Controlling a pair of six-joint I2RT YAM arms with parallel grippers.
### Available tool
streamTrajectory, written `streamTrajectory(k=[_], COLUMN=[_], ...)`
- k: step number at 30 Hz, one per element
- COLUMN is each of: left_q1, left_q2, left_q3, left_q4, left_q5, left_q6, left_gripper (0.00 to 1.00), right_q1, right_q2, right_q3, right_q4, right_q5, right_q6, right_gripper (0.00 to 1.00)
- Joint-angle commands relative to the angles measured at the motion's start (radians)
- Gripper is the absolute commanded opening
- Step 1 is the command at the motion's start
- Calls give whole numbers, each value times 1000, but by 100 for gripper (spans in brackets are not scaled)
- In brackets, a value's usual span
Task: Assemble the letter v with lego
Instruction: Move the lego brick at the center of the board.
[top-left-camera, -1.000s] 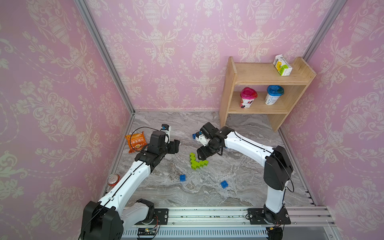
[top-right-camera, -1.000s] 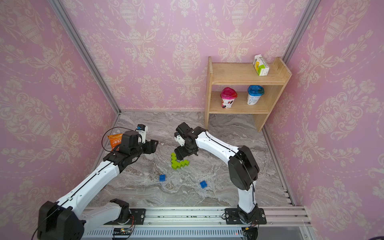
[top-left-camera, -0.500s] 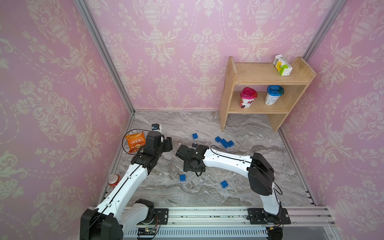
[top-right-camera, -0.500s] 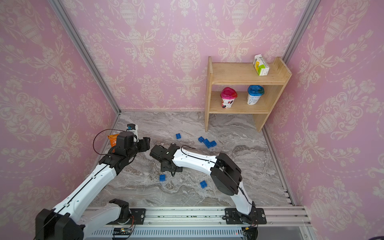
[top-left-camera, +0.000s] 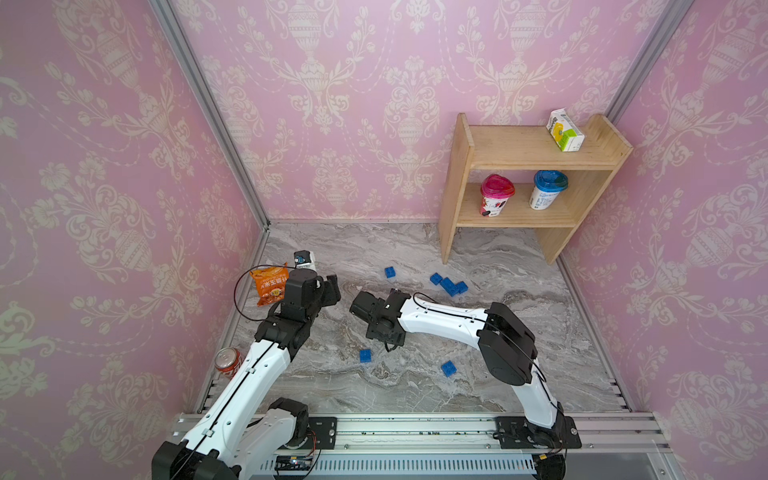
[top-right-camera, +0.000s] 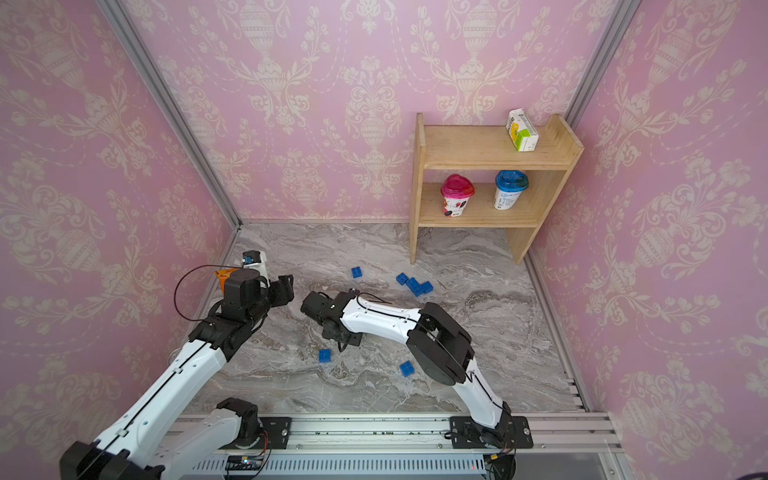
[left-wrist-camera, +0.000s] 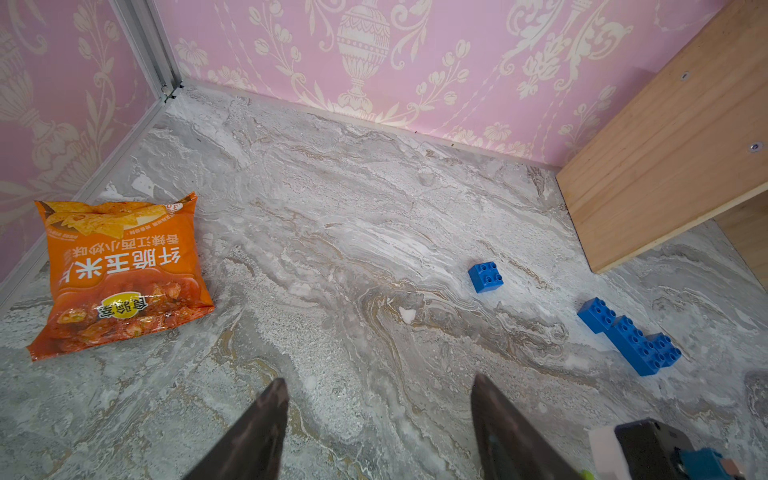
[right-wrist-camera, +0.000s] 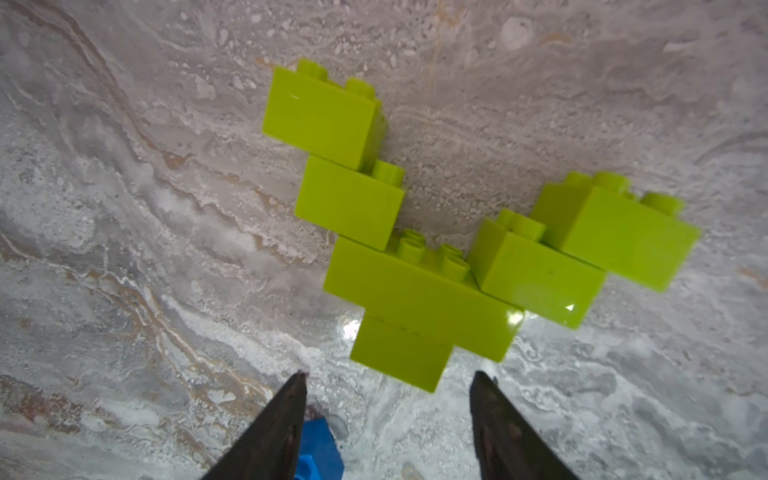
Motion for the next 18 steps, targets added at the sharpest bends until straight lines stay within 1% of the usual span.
streamTrajectory(k=[1,11,18], left_q1=[3,2,2], left_q2=[-27,-64,-64], left_q3=[-37,-55,-60], left_q4=[14,36,45], left_q5=[-2,19,24], left_q6=[-21,-23,-25], left_gripper=[70,69,69], right_q1=[-12,-26,-43], right_q2=[12,56,52], right_q3=[-27,-27,-36], right_q4=[25,39,11], right_q5=[14,13,37], right_q6=[43,37,4], right_gripper=[61,57,51])
